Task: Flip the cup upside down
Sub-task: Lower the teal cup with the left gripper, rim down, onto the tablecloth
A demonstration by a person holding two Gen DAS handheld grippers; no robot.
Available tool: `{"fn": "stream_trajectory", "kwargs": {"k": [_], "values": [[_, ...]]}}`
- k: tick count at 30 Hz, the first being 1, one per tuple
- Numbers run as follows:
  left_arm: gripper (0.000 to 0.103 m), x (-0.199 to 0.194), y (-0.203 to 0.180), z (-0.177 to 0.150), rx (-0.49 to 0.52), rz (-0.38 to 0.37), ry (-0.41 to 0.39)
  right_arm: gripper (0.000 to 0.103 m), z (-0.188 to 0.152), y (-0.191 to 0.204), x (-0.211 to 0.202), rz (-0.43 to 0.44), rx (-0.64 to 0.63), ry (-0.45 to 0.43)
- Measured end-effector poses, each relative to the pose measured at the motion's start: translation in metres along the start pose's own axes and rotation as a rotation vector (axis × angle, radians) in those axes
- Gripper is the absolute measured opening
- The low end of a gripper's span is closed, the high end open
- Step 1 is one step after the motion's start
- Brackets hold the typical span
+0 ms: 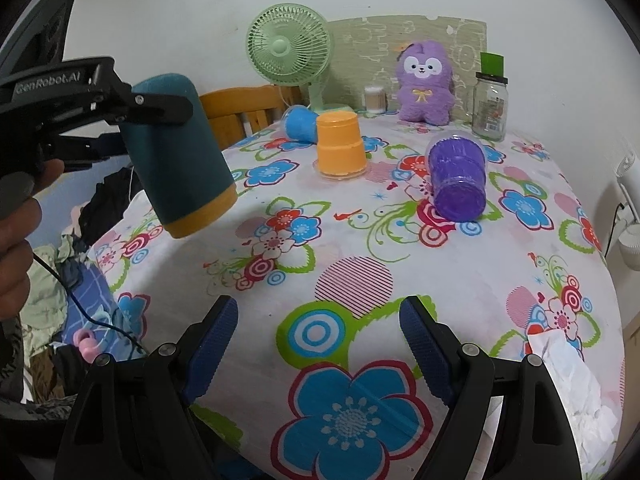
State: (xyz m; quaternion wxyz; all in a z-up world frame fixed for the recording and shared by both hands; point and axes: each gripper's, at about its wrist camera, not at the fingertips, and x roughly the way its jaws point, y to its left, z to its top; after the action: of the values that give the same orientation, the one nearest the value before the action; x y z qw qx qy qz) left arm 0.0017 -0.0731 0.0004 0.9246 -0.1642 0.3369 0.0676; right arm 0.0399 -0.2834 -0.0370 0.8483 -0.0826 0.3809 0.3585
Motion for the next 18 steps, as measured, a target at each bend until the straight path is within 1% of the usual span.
{"fn": "stream_trajectory", "kwargs": {"k": [5,13,18], "values": [[0.061,0.0,0.001,0.001,0.003,0.008,-0.011,0.085,0.001,0.004,0.004,0.003,-0.005,0.007],[0.06,0.008,0.001,-0.003,0.01,0.016,0.006,0.085,0.0,0.004,0.006,0.003,-0.003,0.022],[0.06,0.016,0.001,-0.008,0.01,0.019,0.032,0.085,-0.001,0.003,0.007,0.0,-0.003,0.03]]}}
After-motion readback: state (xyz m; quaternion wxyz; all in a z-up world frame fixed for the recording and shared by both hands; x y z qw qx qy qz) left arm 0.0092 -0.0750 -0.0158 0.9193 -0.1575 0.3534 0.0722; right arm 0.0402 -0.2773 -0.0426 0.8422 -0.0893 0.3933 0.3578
